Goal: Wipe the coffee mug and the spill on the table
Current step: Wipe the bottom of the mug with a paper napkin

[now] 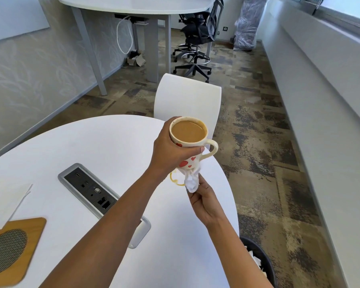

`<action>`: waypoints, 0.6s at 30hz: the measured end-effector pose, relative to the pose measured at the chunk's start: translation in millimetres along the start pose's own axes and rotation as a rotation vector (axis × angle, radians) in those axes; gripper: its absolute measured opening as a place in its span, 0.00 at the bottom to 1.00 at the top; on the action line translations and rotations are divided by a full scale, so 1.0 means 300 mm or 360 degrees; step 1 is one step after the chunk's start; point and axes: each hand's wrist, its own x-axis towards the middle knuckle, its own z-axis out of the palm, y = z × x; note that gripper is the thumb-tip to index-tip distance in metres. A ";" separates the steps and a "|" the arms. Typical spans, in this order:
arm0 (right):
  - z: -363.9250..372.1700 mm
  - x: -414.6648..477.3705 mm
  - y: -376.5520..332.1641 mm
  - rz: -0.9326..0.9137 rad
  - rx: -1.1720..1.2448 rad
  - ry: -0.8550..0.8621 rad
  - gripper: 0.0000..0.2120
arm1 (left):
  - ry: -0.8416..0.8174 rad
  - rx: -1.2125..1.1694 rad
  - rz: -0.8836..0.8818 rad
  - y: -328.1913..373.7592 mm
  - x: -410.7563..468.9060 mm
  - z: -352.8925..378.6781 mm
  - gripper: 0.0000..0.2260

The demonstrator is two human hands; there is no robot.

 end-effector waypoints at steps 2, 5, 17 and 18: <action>-0.014 -0.002 -0.018 -0.0107 0.0138 0.0119 0.20 | 0.0045 -0.0019 -0.0022 -0.002 0.000 -0.010 0.33; -0.029 0.007 -0.037 -0.0189 0.0192 0.0332 0.21 | 0.0063 -0.0030 -0.0076 0.001 -0.003 -0.020 0.36; 0.069 -0.017 0.002 -0.0164 0.0157 0.0218 0.13 | 0.0102 -0.0044 -0.0074 0.043 -0.019 -0.014 0.33; 0.081 -0.016 0.005 -0.0163 0.0183 0.0216 0.12 | 0.0099 -0.0030 -0.0060 0.045 -0.020 -0.014 0.33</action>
